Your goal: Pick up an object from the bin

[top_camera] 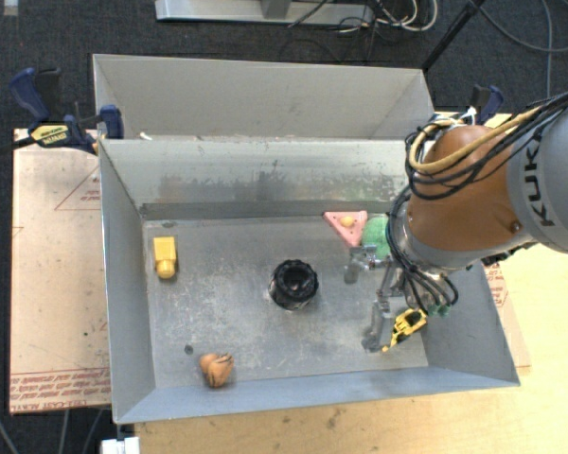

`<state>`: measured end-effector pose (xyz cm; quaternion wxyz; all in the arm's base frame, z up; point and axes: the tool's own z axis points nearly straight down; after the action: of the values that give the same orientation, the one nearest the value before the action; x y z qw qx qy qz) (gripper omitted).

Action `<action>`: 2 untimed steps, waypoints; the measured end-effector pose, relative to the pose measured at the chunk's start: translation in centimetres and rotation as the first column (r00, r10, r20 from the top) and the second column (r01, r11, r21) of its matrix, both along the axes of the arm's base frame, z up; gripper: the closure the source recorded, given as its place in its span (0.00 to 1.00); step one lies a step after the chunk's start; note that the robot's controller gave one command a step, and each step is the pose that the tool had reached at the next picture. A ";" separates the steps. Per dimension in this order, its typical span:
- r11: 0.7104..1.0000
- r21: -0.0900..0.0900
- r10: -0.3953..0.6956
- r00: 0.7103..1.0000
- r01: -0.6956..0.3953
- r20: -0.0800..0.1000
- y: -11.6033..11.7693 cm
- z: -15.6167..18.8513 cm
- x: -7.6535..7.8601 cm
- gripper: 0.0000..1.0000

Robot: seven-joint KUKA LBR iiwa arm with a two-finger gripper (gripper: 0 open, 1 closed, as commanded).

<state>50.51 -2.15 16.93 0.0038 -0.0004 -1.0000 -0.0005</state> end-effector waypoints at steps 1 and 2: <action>1.000 -0.001 0.001 1.000 -0.001 0.008 0.0 0.4 0.2 0.00; 0.986 -0.001 0.165 0.986 -0.165 0.017 -3.8 -3.7 1.3 0.00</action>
Offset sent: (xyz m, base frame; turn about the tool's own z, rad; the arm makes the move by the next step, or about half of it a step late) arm 0.0207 -0.0993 -0.0993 -0.3629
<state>51.81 -5.98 13.27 -0.0048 0.0826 -0.9966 -0.0004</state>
